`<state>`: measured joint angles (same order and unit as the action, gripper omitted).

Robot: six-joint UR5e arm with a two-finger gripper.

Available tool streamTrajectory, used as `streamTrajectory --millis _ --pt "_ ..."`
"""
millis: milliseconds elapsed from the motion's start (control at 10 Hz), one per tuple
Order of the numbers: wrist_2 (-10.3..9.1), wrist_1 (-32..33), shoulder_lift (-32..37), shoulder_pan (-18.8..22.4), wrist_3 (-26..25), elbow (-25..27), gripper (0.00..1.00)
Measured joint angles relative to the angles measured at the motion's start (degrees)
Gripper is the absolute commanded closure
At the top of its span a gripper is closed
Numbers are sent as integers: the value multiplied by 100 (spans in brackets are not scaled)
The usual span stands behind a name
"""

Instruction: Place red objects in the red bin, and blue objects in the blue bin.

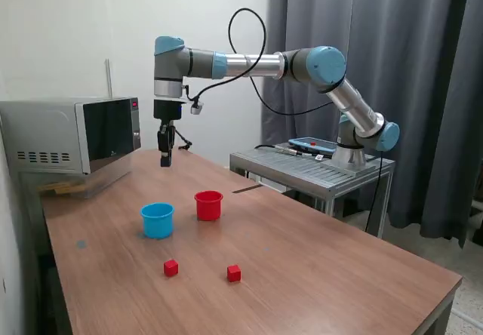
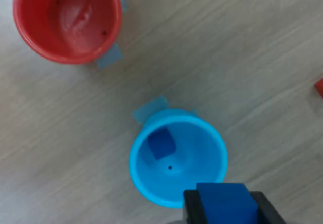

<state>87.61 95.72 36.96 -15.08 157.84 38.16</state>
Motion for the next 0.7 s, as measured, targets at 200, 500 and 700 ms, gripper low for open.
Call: streamTrajectory --millis 200,500,700 --pt "2 88 -186 -2 -6 -111 100" --pt "4 180 -424 -40 -7 -146 100" --pt "19 273 -566 -52 -8 -149 100"
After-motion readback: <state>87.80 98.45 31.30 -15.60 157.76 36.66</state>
